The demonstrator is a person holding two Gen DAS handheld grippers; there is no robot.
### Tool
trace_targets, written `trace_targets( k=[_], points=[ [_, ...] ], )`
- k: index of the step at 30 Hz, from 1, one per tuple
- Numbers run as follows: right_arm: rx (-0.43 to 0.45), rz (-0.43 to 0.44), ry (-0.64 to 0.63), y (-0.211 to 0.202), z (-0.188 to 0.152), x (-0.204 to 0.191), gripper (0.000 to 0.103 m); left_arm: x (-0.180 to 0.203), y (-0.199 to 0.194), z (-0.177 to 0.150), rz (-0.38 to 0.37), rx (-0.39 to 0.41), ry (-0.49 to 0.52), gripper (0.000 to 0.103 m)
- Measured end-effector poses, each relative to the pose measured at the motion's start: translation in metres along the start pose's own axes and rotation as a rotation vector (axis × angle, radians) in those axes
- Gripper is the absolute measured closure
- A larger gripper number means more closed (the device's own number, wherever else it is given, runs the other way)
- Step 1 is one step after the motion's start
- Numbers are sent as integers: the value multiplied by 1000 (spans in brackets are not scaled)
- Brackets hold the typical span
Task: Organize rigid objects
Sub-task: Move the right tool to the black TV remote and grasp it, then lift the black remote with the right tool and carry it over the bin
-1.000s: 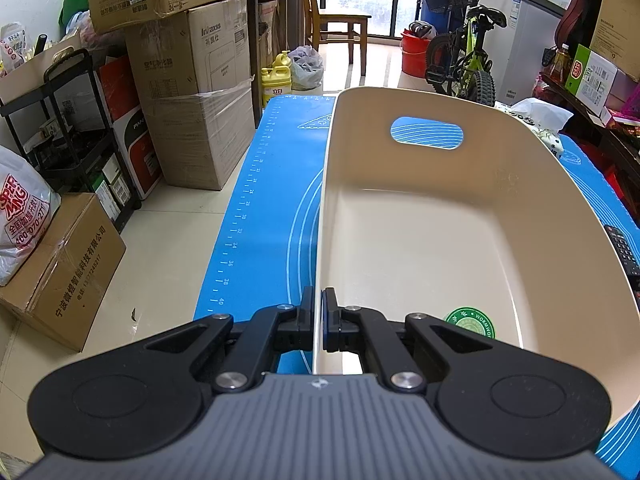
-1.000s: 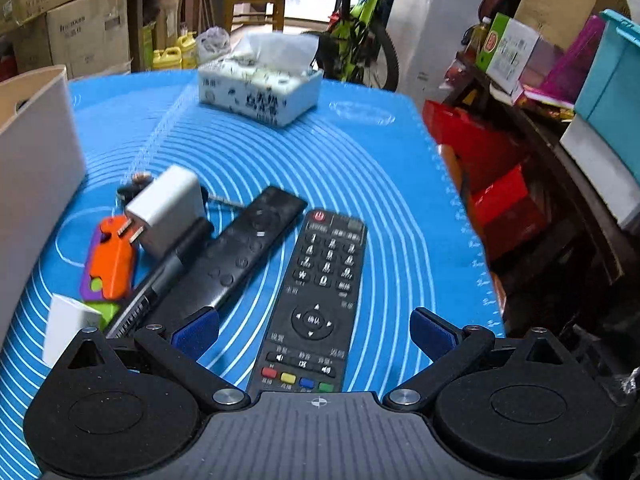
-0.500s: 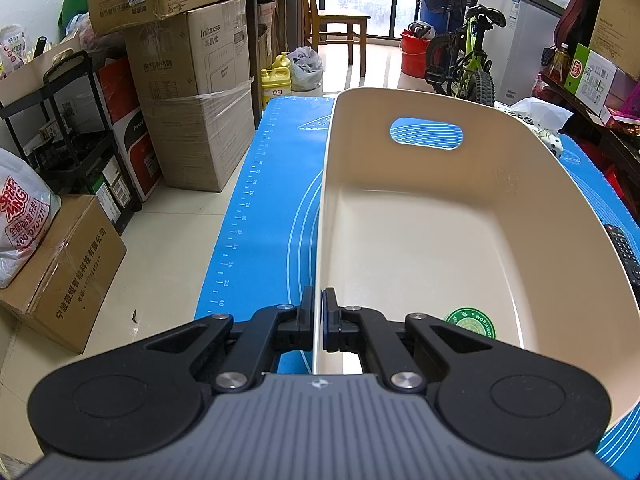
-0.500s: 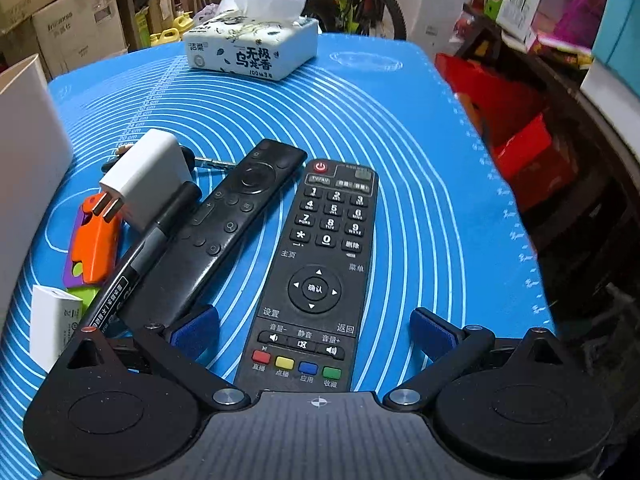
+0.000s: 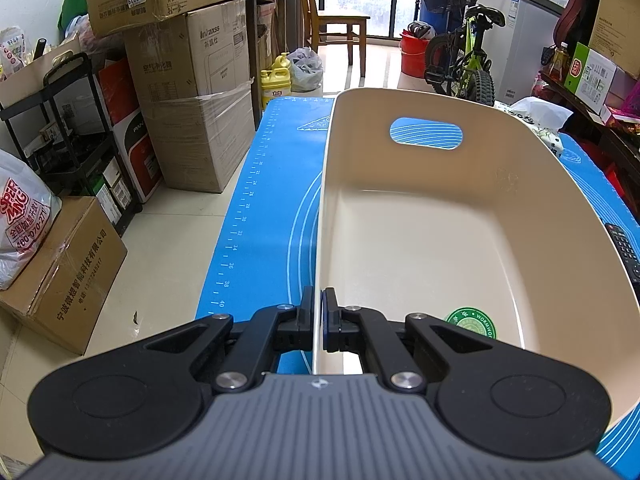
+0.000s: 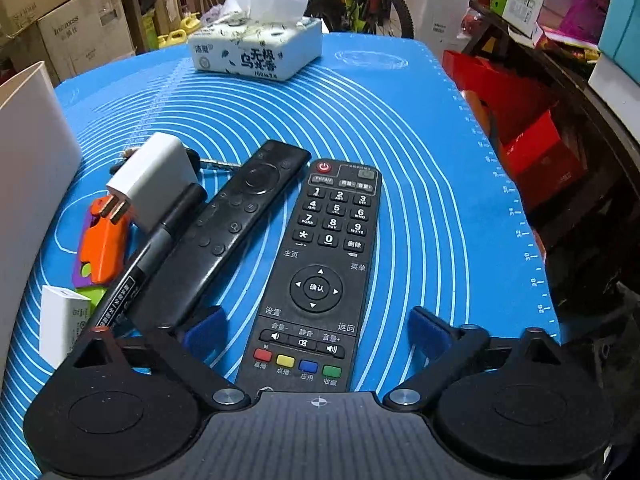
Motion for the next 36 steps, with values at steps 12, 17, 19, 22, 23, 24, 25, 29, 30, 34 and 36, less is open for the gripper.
trace_targets(
  k=[12, 17, 19, 22, 23, 24, 25, 29, 30, 34, 36],
  points=[
    [72, -18, -27, -13, 1, -7, 46, 0, 0, 0, -2, 0, -1, 99],
    [133, -30, -3, -22, 4, -4, 48, 0, 0, 0, -1, 0, 0, 99],
    [151, -24, 11, -27, 5, -1, 49, 0, 0, 0, -1, 0, -1, 99],
    [164, -8, 40, -30, 4, 3, 50, 0, 0, 0, -1, 0, 0, 99],
    [170, -2, 53, -32, 4, 4, 50, 0, 0, 0, -1, 0, -1, 99],
    [177, 4, 65, -33, 4, 5, 50, 0, 0, 0, -1, 0, -1, 99],
    [186, 6, 75, -35, 4, 6, 50, 0, 0, 0, -1, 0, 0, 99],
    [216, 24, 115, -42, 7, 11, 50, 0, 0, 0, -1, 0, -1, 99],
    [223, 32, 125, -44, 7, 11, 50, 1, 0, 0, -1, 0, 0, 99],
    [247, 44, 139, -52, 10, 11, 50, 1, 0, 0, -1, 0, 0, 99],
    [235, 38, 129, -50, 9, 10, 50, 0, 0, 0, -1, 0, 0, 99]
  ],
)
Point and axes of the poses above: each gripper's, at about its wrist camera, not at the fingertips, and y roughly the way its jaws point, x to its right, z to its top, the point moved 10 cm from there along y, roughly the way its jaws point, and after that the axes turned 4 degrees about x, right-handed, at the moved point
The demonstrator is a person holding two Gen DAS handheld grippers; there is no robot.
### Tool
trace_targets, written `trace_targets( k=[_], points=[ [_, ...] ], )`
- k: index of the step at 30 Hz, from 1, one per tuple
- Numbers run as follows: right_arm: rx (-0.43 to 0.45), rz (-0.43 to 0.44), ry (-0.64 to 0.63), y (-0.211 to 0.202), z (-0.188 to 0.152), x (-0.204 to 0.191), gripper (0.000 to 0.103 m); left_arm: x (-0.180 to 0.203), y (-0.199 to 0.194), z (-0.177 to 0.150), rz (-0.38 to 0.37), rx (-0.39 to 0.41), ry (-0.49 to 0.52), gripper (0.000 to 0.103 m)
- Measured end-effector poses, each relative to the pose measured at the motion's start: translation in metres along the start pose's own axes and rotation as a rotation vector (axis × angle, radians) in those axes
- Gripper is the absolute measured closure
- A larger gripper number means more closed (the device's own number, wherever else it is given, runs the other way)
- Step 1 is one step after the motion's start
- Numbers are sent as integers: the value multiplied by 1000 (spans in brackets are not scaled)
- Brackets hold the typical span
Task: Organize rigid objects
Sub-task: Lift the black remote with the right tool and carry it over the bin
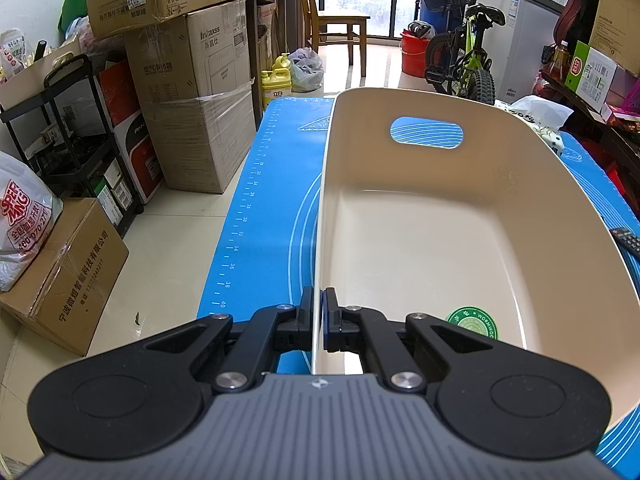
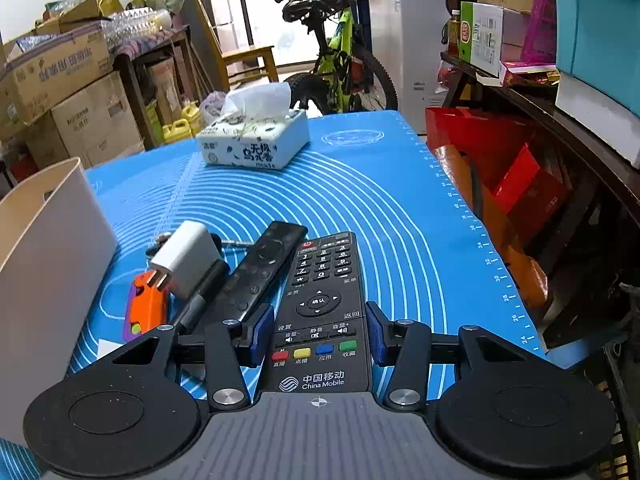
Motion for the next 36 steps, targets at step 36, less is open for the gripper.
trace_targets(
  k=[36],
  points=[
    [216, 241, -78, -66, 73, -117, 50, 0, 0, 0, 0, 1, 0, 99]
  ],
)
Point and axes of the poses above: each gripper's, at about its wrist camera, not at the fingertips, and y roughly the way its jaws point, x to its right, z to its top, the point moved 10 cm from there along y, roughly the way its jaws point, and after that the axes turned 4 degrees about x, right-handed, at the moved point
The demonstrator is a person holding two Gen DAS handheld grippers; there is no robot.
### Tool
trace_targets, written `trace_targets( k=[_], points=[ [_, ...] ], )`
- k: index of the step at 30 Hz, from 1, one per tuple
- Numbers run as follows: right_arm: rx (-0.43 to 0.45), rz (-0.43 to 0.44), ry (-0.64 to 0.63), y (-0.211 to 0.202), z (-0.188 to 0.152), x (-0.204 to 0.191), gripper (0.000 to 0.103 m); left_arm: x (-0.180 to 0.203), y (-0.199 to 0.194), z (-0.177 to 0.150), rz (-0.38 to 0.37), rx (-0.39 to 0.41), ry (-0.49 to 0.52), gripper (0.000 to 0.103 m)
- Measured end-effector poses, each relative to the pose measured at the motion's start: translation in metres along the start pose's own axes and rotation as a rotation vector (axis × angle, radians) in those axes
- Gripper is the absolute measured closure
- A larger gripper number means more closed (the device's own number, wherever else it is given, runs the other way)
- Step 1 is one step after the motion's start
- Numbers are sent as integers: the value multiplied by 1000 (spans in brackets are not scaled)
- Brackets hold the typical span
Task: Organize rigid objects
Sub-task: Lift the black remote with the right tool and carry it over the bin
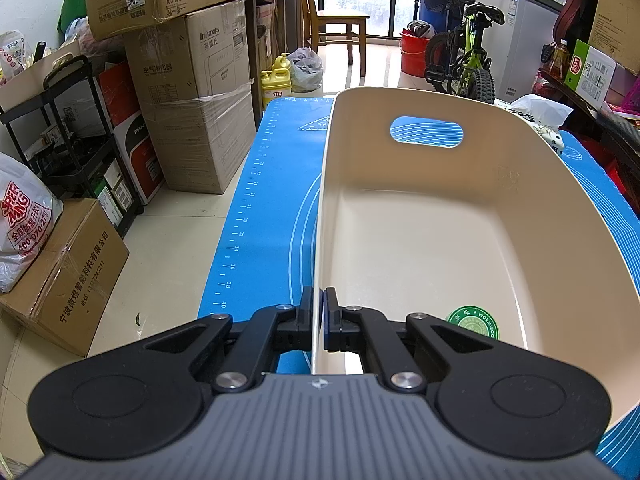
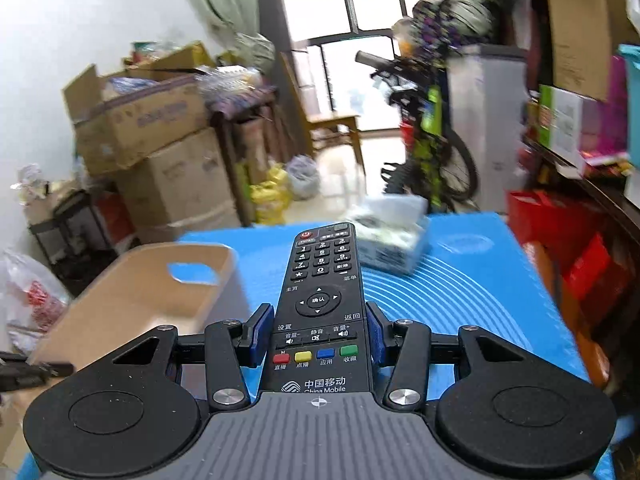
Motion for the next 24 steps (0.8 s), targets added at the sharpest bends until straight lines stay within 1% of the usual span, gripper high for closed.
trace_targets(
  k=[7, 11, 16, 18, 20, 24],
  points=[
    [31, 98, -56, 9, 17, -60, 50, 0, 0, 0, 1, 0, 1, 99],
    [13, 144, -94, 19, 17, -92, 50, 0, 0, 0, 0, 0, 1, 99],
    [-33, 185, -158, 35, 5, -130, 50, -1, 0, 1, 1, 1, 2, 99],
    [-64, 195, -192, 43, -3, -144, 50, -1, 1, 1, 0, 1, 3, 99],
    [-97, 194, -222, 53, -12, -155, 50, -2, 1, 1, 0, 1, 3, 99],
    [-127, 174, -284, 64, -28, -167, 52, -1, 1, 0, 0, 1, 4, 99]
  ],
)
Point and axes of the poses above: each gripper's, at about its wrist camera, not at the fingertips, and y roughly the way its jaws point, x to its right, z to its top, the point moved 10 cm from there along y, roughly the way its jaws point, and after that the axes turned 4 degrees about x, right-handed, at the moved point
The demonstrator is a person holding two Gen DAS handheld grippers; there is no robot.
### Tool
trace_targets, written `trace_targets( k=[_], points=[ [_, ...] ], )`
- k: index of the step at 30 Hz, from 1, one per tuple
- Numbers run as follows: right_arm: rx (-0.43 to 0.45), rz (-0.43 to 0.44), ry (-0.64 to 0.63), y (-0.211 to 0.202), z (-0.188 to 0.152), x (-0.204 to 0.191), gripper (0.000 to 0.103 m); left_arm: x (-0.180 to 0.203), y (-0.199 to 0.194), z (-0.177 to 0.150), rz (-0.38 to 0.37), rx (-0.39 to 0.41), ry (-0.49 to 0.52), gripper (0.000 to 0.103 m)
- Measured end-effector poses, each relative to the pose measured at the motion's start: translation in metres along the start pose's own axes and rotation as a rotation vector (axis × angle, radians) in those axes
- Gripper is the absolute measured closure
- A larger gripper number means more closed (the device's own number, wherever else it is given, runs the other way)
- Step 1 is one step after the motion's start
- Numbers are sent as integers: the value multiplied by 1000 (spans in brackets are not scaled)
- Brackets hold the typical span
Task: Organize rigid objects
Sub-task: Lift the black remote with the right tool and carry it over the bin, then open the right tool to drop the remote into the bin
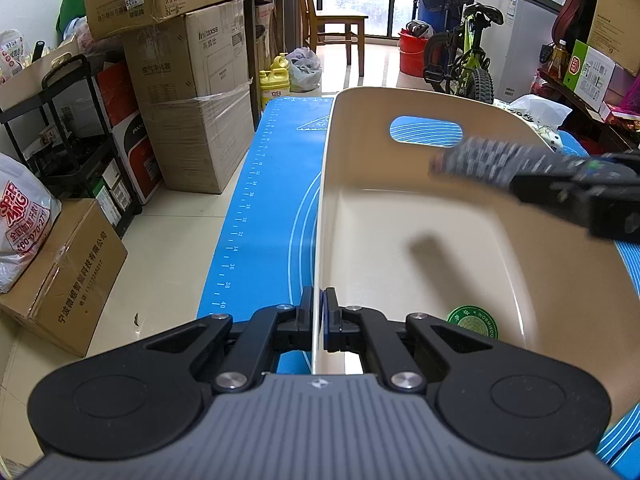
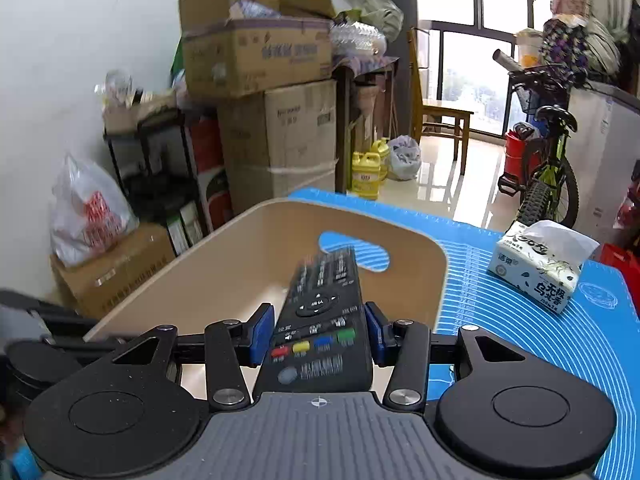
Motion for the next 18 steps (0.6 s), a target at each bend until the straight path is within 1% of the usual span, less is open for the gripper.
trace_targets(
  k=[2, 3, 4, 7, 11, 13, 16, 17, 18],
  points=[
    [-27, -5, -18, 6, -5, -4, 60, 0, 0, 0, 0, 0, 0, 99],
    [-44, -10, -25, 11, -7, -5, 73, 0, 0, 0, 0, -2, 0, 99],
    [-71, -7, -25, 16, -11, -5, 72, 0, 1, 0, 2, 0, 1, 99],
    [-117, -12, -21, 25, -17, -2, 73, 0, 2, 1, 1, 0, 3, 99],
    [-147, -13, -19, 31, -25, 2, 74, 0, 2, 1, 1, 1, 4, 99],
    [-154, -22, -52, 31, -28, 0, 74, 0, 3, 0, 2, 2, 7, 99],
    [-190, -11, -75, 34, -33, -5, 75, 0, 3, 0, 1, 1, 7, 99],
    [-198, -13, -87, 36, -35, -8, 76, -1, 4, 0, 3, 1, 8, 99],
    [-200, -16, -96, 37, -34, -9, 80, 0, 3, 0, 2, 2, 8, 99]
  ],
)
Point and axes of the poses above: each gripper's, at about its wrist camera, not at the fingertips, and y roughly the way its jaws point, x to its right, z to its top, the point moved 10 cm from there along y, roughly the way its jaws point, and after that the axes turned 4 degrees about x, right-handed, at the moved point
